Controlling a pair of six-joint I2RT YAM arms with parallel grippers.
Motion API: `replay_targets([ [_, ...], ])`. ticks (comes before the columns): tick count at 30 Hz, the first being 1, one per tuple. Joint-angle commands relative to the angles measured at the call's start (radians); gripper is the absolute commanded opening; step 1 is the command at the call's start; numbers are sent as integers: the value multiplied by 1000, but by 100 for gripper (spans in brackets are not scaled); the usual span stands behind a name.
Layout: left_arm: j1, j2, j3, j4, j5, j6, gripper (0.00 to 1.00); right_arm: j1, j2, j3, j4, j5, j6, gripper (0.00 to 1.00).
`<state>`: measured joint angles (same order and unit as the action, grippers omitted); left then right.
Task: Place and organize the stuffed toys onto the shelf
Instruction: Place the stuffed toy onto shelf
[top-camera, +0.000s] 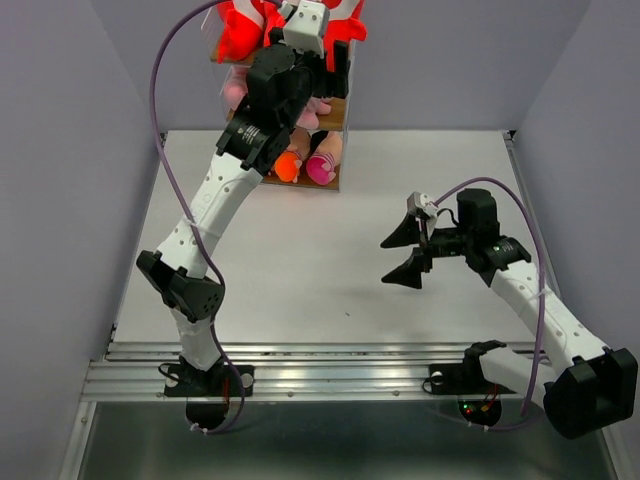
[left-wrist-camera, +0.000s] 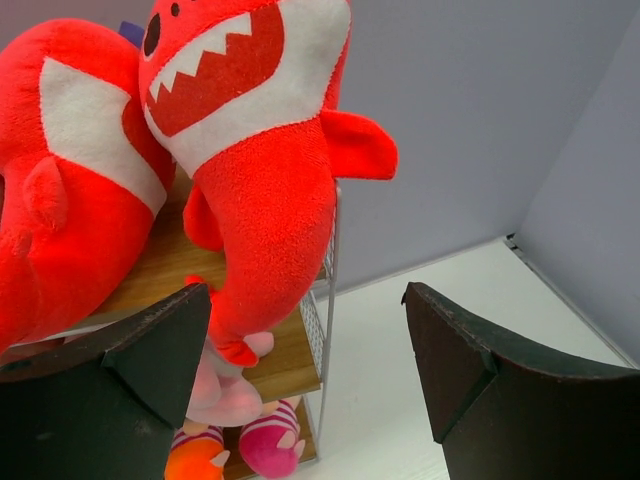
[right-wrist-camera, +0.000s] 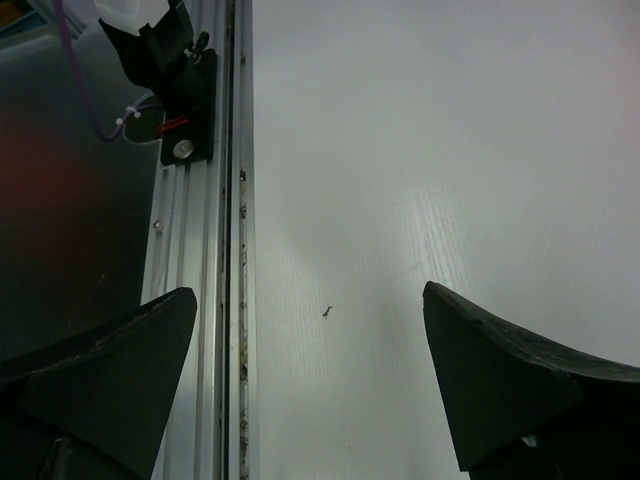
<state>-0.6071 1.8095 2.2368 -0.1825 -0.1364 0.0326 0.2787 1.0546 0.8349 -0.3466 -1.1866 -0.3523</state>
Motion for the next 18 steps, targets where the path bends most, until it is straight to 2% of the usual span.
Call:
replay_targets([
  [1,-3,-10,73,63,-37,36,89,-7,-21,-3,51,-21,-10,100],
  [13,-2,24,78,72,-43,72,89,-7,-18,-2,51,5,-13,100],
  [18,18,-22,107,74,-25,-3,91,-7,-21,-2,49,7,-14,100],
])
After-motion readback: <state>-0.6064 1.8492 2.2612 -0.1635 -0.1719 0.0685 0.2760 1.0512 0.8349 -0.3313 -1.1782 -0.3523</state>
